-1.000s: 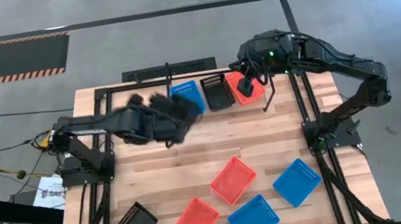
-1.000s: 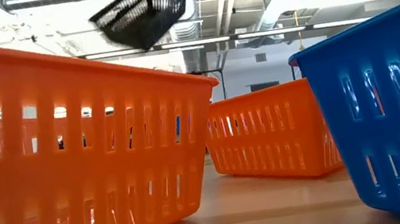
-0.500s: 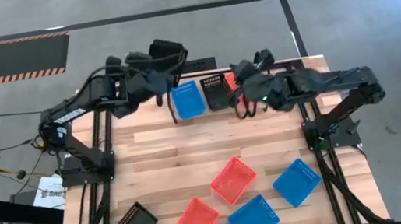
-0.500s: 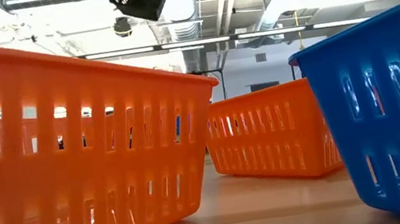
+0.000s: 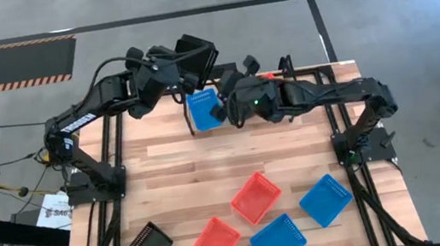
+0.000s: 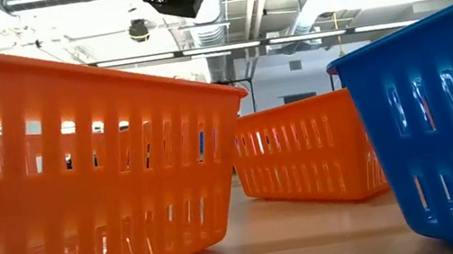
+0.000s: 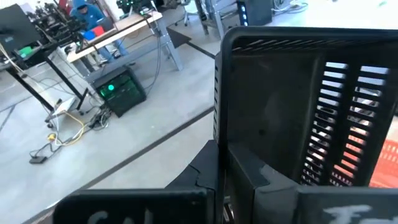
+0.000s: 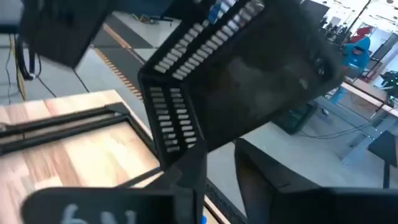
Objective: Stack baskets on shelf by color
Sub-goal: Stack the top black bin on top of the black bin on the shelf
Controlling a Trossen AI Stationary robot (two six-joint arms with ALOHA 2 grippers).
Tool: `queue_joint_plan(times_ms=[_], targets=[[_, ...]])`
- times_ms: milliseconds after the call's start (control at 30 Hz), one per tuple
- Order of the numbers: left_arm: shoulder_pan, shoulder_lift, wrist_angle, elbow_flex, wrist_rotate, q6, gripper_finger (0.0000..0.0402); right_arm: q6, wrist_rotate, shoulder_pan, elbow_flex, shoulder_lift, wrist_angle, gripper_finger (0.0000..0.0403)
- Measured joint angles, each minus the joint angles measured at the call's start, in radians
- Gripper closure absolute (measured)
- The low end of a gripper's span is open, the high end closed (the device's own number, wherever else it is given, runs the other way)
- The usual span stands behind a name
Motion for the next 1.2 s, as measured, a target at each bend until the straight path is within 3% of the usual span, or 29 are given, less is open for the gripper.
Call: queue_joint_plan(times_ms=[233, 400, 833, 1200], targets=[[0.003, 0.0, 0.001, 0.0, 0.0, 0.013, 0.0401, 0.005, -0.008, 0.015, 0.033, -0.04, -0.003, 0.0231], [0.003, 0.0, 0.016, 0.0, 0.001, 0.019, 0.0401, 0.023, -0.008, -0.015, 0.032, -0.024, -0.002, 0.0209], [0.004, -0.003, 0.0, 0.0, -0.012, 0.007, 0.0401, 0.053, -0.175, -0.095, 0.03, 0.038, 0.089, 0.0222], [0.004, -0.002, 0.007, 0.0, 0.0, -0.005, 0.0401, 0.006, -0.232, -0.058, 0.03, 0.011, 0.11, 0.0224]])
